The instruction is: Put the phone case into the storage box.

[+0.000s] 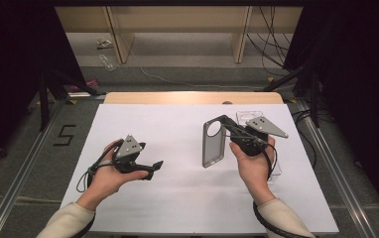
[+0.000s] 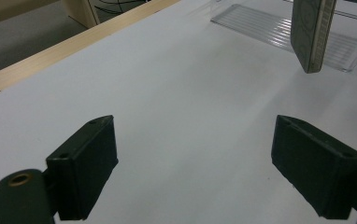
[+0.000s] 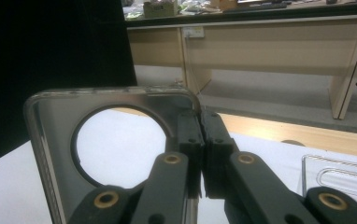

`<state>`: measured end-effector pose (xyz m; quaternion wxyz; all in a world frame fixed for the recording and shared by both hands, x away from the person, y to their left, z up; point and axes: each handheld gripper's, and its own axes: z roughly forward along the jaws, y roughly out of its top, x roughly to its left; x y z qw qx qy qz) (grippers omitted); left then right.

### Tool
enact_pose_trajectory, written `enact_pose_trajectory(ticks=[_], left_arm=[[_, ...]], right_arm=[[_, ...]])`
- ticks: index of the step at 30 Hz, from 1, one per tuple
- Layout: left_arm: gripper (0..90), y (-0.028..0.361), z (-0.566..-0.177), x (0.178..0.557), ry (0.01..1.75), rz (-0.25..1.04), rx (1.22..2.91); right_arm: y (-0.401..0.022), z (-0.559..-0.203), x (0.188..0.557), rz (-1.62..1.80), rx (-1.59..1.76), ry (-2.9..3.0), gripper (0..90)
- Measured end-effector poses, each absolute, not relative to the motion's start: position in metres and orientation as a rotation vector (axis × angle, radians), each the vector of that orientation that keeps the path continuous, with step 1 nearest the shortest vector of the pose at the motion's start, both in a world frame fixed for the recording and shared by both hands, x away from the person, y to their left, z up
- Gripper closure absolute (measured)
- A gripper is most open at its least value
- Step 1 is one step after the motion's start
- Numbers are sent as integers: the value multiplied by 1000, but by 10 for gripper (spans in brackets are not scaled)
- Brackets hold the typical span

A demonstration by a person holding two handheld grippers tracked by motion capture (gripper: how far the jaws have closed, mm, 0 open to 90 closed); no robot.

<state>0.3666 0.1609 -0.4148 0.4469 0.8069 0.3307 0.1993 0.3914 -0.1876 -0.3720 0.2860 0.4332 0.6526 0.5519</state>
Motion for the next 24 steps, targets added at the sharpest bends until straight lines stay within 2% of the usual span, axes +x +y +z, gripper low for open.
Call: enact_pose_trajectory(ticks=[24], left_arm=[[141,162,-415,367,822,497,1998]], right_arm=[[-195,-368,393,1458,1170,1731,886]])
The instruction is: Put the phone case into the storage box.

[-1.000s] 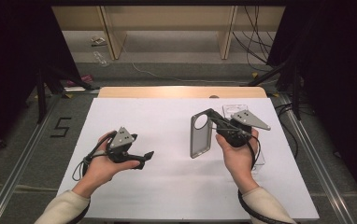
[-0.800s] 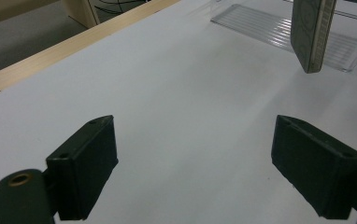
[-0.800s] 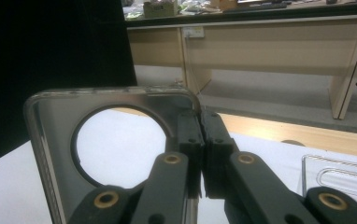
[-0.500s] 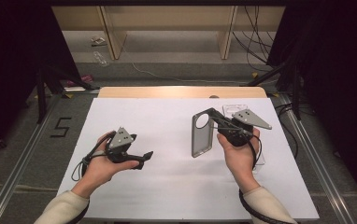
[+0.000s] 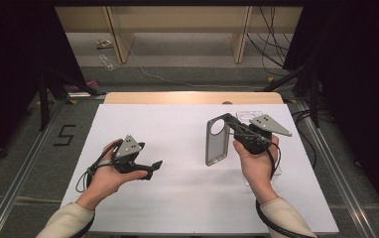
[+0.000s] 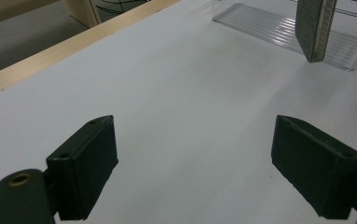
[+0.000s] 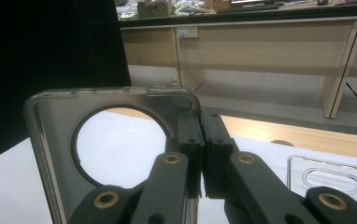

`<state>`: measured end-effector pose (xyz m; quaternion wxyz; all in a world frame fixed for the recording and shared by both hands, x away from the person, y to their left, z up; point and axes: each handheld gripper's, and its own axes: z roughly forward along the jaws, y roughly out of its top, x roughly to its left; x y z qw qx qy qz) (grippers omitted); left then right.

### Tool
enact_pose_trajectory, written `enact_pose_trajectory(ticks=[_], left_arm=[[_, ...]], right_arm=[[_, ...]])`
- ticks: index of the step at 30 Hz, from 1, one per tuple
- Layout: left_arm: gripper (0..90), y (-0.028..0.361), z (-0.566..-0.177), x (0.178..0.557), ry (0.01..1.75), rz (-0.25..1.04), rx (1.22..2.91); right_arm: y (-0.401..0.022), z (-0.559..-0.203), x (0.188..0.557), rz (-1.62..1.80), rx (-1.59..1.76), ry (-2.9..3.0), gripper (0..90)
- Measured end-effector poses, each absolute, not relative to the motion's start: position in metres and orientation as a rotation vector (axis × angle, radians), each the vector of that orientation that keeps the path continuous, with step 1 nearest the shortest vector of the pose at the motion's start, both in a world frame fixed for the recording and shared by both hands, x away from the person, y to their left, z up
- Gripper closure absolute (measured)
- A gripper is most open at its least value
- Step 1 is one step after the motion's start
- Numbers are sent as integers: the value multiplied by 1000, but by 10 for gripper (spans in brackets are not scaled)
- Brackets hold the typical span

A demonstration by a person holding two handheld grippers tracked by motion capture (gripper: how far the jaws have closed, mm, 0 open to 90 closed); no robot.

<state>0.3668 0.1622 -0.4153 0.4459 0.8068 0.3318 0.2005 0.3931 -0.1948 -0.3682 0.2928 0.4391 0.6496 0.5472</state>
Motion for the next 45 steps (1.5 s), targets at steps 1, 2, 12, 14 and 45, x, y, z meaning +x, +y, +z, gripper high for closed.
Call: enact_pose_trajectory(ticks=[1,2,12,14,45], left_arm=[[141,162,-415,367,822,497,1998],[141,162,-415,367,821,497,1999],[141,162,-415,367,819,500,2001],[141,162,-415,367,819,500,2001],[141,163,-415,367,820,502,2003]], right_arm=[[-195,-368,393,1458,1170,1731,886],[-195,-368,393,1458,1171,1730,886],[-202,-364,394,1456,1179,1708,886],[-202,-363,394,1453,1181,1707,886],[-219,-355,395,1441,1209,1656,886]])
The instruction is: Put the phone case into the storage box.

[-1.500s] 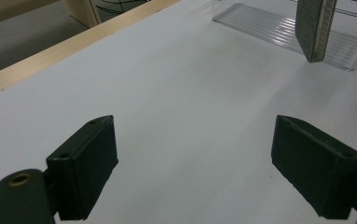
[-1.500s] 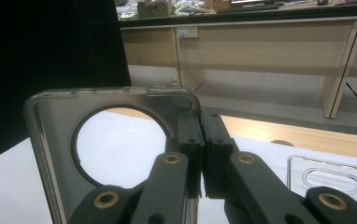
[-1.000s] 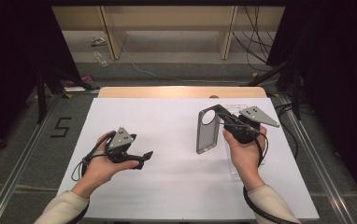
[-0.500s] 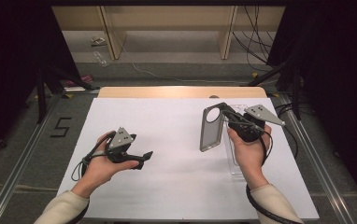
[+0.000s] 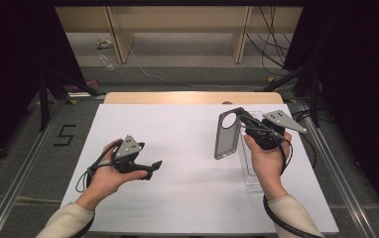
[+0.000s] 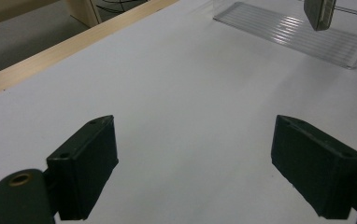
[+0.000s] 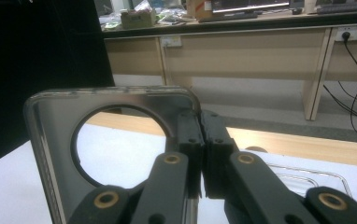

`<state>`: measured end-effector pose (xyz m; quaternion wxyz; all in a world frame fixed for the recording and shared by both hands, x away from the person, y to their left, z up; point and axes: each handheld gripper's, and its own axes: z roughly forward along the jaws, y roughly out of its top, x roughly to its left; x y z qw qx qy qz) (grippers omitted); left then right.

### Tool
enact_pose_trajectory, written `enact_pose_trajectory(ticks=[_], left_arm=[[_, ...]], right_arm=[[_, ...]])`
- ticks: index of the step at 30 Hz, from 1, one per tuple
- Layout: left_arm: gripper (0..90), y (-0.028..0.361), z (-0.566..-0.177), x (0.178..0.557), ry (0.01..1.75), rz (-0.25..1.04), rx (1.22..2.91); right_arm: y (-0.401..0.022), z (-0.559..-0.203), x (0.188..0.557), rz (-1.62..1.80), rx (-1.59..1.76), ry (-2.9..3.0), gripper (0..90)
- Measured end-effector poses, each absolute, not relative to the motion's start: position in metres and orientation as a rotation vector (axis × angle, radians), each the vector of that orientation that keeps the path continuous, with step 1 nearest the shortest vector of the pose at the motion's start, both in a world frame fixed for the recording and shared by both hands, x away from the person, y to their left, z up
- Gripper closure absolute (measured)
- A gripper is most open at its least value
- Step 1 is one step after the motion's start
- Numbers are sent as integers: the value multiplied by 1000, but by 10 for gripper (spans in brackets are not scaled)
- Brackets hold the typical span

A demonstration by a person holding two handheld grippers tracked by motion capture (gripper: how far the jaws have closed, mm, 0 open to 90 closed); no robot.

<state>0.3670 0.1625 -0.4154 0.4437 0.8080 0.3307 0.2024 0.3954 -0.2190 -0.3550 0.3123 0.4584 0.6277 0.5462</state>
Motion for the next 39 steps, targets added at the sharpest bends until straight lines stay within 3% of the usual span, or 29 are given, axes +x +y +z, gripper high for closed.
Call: enact_pose_trajectory(ticks=[39], left_arm=[[142,165,-416,368,826,507,2003]], right_arm=[[-236,-347,396,1444,1237,1594,885]])
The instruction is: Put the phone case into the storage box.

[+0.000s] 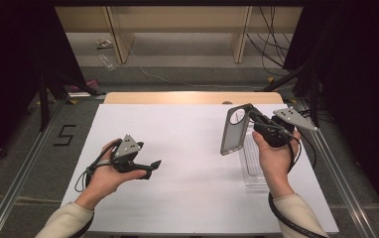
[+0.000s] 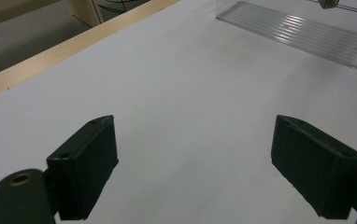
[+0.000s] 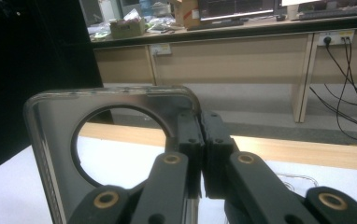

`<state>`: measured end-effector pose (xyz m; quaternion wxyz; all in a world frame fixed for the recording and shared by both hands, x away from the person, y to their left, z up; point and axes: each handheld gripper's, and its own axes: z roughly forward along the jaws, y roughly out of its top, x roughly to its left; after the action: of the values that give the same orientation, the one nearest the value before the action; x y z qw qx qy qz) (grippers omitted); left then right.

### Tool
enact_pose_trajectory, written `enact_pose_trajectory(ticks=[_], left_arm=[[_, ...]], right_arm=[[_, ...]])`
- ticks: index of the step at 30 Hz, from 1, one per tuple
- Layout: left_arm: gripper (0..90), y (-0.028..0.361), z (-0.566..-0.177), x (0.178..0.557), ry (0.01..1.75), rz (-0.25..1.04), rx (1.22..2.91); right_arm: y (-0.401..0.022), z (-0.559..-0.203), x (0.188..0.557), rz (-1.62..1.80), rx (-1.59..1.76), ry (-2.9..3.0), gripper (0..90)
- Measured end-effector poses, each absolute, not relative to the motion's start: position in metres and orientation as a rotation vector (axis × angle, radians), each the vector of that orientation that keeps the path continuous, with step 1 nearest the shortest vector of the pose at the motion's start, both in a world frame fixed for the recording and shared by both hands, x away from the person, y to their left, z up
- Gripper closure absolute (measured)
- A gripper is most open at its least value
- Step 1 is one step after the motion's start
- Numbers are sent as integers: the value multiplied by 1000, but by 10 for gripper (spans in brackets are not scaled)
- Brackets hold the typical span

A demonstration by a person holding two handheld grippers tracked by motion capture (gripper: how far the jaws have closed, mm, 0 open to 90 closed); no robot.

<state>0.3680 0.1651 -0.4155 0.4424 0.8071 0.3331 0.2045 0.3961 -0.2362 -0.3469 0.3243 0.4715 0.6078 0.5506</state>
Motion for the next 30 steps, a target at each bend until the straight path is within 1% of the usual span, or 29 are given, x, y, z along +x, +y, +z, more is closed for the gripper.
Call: enact_pose_trajectory(ticks=[30], left_arm=[[142,171,-418,364,819,509,2007]], right_arm=[[-261,-338,396,1433,1271,1506,885]])
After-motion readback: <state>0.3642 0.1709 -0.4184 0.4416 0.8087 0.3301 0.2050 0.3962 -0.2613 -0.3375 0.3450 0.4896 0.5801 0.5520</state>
